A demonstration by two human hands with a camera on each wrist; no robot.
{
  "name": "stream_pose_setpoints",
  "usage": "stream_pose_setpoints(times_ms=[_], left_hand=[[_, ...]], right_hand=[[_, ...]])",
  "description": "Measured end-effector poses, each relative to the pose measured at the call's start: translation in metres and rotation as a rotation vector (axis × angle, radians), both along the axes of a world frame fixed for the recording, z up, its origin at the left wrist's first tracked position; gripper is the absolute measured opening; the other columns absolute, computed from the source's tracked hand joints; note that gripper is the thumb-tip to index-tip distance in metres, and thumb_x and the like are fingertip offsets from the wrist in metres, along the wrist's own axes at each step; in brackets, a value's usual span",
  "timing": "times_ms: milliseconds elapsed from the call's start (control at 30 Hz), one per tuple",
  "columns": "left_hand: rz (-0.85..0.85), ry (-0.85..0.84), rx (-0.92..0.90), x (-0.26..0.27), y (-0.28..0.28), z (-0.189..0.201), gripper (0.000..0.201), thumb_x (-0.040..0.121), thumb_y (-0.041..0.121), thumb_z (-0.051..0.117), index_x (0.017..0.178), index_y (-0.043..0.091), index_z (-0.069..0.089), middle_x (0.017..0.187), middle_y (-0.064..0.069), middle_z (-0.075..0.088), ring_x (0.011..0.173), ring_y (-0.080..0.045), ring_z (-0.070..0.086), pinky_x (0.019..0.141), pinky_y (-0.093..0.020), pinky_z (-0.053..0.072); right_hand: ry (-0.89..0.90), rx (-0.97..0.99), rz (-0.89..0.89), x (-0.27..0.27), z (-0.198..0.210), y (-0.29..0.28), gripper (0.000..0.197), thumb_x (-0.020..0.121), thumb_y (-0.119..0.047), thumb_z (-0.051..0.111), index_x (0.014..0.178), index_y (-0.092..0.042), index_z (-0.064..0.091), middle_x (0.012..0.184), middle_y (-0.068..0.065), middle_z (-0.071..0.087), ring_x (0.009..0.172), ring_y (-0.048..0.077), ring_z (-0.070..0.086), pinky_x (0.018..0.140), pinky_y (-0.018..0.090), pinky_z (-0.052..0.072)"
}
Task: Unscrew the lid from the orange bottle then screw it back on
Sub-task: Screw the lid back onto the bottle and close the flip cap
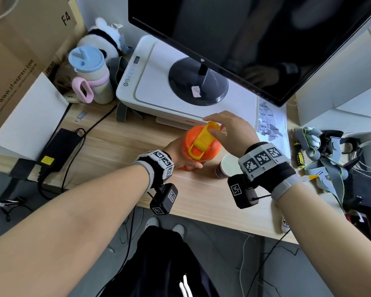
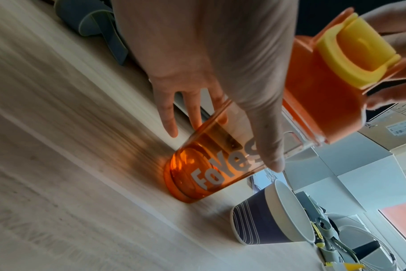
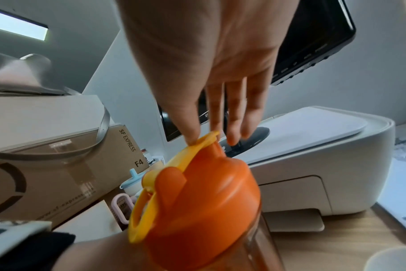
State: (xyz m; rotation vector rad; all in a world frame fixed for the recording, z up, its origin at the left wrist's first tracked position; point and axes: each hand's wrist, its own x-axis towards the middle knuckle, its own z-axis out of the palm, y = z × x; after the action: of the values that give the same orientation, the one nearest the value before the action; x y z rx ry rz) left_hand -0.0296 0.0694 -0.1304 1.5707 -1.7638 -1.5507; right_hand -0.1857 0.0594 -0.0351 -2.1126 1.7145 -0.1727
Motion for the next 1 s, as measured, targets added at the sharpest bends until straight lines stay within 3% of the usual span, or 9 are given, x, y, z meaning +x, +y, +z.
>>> stream_pose_setpoints(times_ms=[67, 167, 267, 367, 433, 533, 700, 867, 1000], left_hand=[[0.003, 0.004, 0.006, 0.001, -0.001, -0.002, 0.085, 0.059, 0.014, 0.087, 0.132, 0.021, 0.043, 0.108, 0.004, 0.057, 0.103, -0.017, 0.054, 0.094, -0.032, 0.047], [0.035, 0.001, 0.035, 0.001, 0.0, -0.004, 0.082, 0.058, 0.015, 0.088, 0.129, 0.021, 0.047, 0.109, 0.004, 0.059, 0.106, -0.018, 0.056, 0.094, -0.032, 0.047], [0.057, 0.069, 0.069, 0.001, 0.001, -0.004, 0.078, 0.06, 0.001, 0.085, 0.128, 0.016, 0.048, 0.106, 0.0, 0.059, 0.099, -0.017, 0.055, 0.075, -0.019, 0.049], [0.041, 0.12, 0.084, 0.002, -0.001, -0.002, 0.078, 0.062, -0.006, 0.082, 0.127, 0.016, 0.047, 0.106, -0.003, 0.059, 0.095, -0.018, 0.055, 0.073, -0.024, 0.049], [0.0, 0.102, 0.07, 0.002, -0.002, 0.0, 0.071, 0.06, -0.001, 0.084, 0.12, 0.018, 0.051, 0.108, -0.003, 0.064, 0.099, -0.019, 0.06, 0.086, -0.034, 0.053], [-0.018, 0.056, 0.038, 0.004, -0.002, -0.002, 0.08, 0.059, 0.009, 0.087, 0.128, 0.017, 0.045, 0.111, 0.002, 0.061, 0.105, -0.019, 0.059, 0.091, -0.032, 0.048], [0.003, 0.066, 0.035, 0.004, -0.001, -0.003, 0.088, 0.058, 0.006, 0.086, 0.132, 0.021, 0.041, 0.115, -0.01, 0.066, 0.112, -0.03, 0.061, 0.095, -0.043, 0.051], [0.062, 0.067, 0.07, 0.005, 0.0, -0.012, 0.097, 0.056, 0.011, 0.089, 0.138, 0.024, 0.038, 0.118, 0.002, 0.059, 0.116, -0.02, 0.055, 0.098, -0.031, 0.044], [0.075, 0.018, 0.079, 0.003, -0.002, -0.019, 0.091, 0.051, 0.021, 0.091, 0.131, 0.021, 0.048, 0.122, 0.0, 0.062, 0.117, -0.021, 0.057, 0.099, -0.032, 0.045]], right_hand=[[0.031, 0.019, 0.065, -0.001, 0.001, 0.001, 0.029, 0.088, -0.03, 0.05, 0.115, -0.029, 0.062, 0.116, -0.003, 0.064, 0.098, 0.021, 0.06, 0.082, 0.033, 0.047], [0.184, 0.044, -0.011, -0.004, 0.007, -0.001, 0.03, 0.086, -0.041, 0.051, 0.099, -0.019, 0.067, 0.098, 0.004, 0.069, 0.092, 0.027, 0.061, 0.072, 0.032, 0.043], [0.273, 0.125, 0.032, -0.004, 0.01, 0.003, 0.04, 0.086, -0.045, 0.049, 0.077, -0.012, 0.068, 0.081, 0.006, 0.07, 0.081, 0.028, 0.061, 0.068, 0.035, 0.048], [0.149, 0.294, 0.167, 0.005, 0.006, 0.011, 0.025, 0.084, -0.042, 0.053, 0.068, -0.024, 0.061, 0.065, -0.009, 0.058, 0.074, 0.019, 0.057, 0.076, 0.038, 0.05], [0.034, 0.347, 0.178, 0.012, 0.006, 0.011, 0.01, 0.08, -0.037, 0.057, 0.08, -0.031, 0.066, 0.064, -0.014, 0.06, 0.064, 0.007, 0.057, 0.079, 0.034, 0.051], [0.007, 0.291, 0.166, 0.019, 0.013, 0.007, 0.026, 0.082, -0.028, 0.059, 0.106, -0.029, 0.067, 0.077, -0.007, 0.063, 0.058, 0.002, 0.051, 0.073, 0.029, 0.048], [0.216, 0.218, 0.123, 0.027, 0.019, -0.008, 0.035, 0.086, -0.036, 0.048, 0.12, -0.037, 0.058, 0.091, -0.002, 0.063, 0.098, 0.022, 0.06, 0.076, 0.029, 0.043], [0.39, 0.184, 0.041, 0.019, 0.021, -0.019, 0.036, 0.09, -0.044, 0.04, 0.102, -0.022, 0.066, 0.088, 0.003, 0.066, 0.097, 0.026, 0.062, 0.071, 0.03, 0.038], [0.44, 0.25, 0.024, 0.012, 0.023, -0.01, 0.044, 0.09, -0.041, 0.038, 0.055, -0.014, 0.045, 0.089, 0.01, 0.071, 0.082, 0.028, 0.062, 0.07, 0.032, 0.046]])
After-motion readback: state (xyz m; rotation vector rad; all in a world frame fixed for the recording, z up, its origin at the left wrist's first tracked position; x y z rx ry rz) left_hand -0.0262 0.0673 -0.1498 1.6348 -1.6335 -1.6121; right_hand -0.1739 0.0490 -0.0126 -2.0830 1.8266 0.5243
